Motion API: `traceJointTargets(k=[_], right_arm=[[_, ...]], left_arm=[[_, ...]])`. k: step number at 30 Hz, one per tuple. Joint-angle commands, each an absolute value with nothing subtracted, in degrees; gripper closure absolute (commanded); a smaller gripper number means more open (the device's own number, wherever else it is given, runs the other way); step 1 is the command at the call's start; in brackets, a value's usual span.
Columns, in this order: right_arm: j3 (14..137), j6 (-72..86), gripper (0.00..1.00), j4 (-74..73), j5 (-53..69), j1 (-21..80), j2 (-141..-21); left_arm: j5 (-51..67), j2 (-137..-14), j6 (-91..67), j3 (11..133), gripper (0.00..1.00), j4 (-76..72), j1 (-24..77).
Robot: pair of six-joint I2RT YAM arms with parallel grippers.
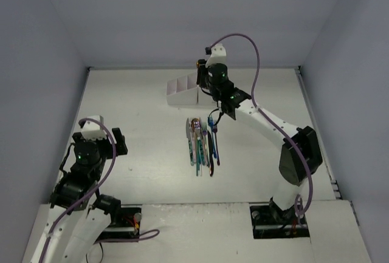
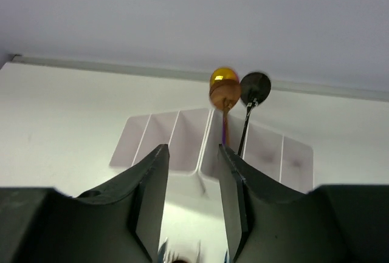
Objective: Sort the eating utensils into containers
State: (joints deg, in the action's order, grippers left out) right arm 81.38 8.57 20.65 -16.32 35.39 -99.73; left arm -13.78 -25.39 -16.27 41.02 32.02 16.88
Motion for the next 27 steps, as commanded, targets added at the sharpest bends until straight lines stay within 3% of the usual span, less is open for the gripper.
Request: traceJointTargets(k=[1, 8, 19, 27], right_arm=[[73.1, 15.2, 0.63, 5.5, -18.4, 37.9, -92.7], [62.6, 20.0, 0.60, 2.1, -10.9, 41.4, -90.1], [59.9, 23.5, 0.50, 2.0, -13.8, 46.2, -96.9], [58.9, 25.6, 0.49, 2.0, -18.9, 46.2, -101.5]], left_arm=[[-13.7, -26.5, -15.5, 41.3, 0.10, 27.9, 17.1], [-13.4, -27.3, -15.4, 41.2, 0.10, 28.0, 17.1], [-13.3, -28.5, -15.4, 41.2, 0.10, 28.2, 17.1], [-13.3, -28.5, -15.4, 41.2, 0.10, 28.2, 17.1]])
